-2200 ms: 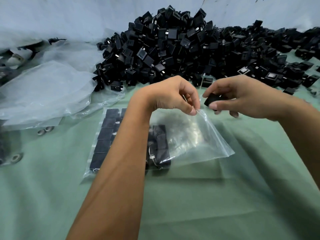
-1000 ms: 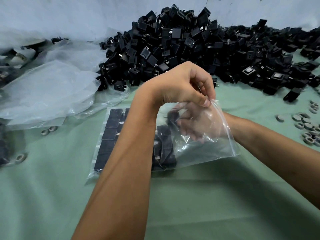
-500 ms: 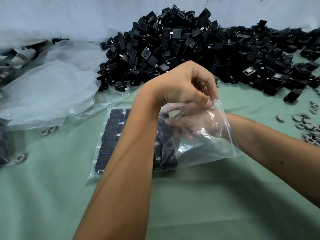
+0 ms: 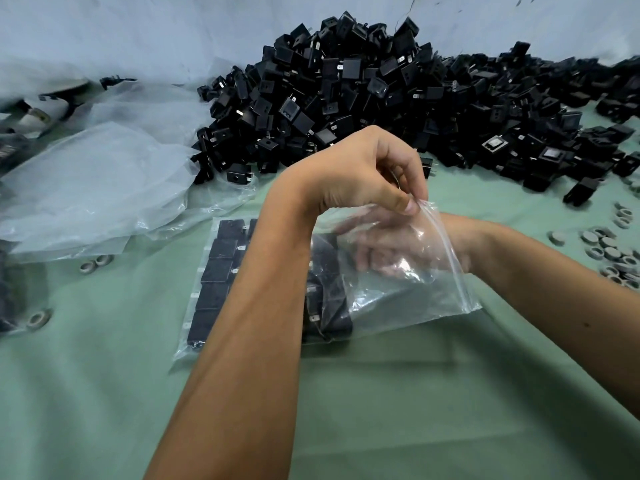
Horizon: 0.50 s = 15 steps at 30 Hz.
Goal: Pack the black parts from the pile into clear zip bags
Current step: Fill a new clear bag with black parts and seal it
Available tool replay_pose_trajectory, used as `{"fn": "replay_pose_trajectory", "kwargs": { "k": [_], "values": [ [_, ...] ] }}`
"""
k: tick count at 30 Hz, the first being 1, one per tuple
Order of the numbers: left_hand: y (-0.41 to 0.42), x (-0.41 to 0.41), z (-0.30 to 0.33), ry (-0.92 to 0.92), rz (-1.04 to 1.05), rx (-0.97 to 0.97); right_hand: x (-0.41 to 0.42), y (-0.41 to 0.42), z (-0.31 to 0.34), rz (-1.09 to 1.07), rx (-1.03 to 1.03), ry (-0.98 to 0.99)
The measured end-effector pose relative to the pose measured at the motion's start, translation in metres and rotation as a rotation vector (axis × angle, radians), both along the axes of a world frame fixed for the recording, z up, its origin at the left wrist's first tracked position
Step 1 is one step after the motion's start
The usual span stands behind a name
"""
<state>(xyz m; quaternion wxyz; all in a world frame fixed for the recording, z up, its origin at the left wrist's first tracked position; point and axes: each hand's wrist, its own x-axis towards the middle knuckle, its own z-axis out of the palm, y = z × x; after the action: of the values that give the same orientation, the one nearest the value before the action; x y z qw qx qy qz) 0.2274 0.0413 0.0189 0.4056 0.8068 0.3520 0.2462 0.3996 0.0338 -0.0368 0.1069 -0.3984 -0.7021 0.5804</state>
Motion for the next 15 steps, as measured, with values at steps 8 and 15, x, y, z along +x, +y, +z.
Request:
{"fn": "replay_pose_trajectory", "kwargs": {
  "k": [8,15],
  "values": [
    [0.005,0.003,-0.013,0.184,0.105,-0.046,0.046,0.028,0.002,-0.278,0.096,-0.055],
    [0.002,0.005,-0.013,0.229,0.104,-0.09,0.04,0.073,-0.011,-0.56,1.083,-0.708]
  ]
}}
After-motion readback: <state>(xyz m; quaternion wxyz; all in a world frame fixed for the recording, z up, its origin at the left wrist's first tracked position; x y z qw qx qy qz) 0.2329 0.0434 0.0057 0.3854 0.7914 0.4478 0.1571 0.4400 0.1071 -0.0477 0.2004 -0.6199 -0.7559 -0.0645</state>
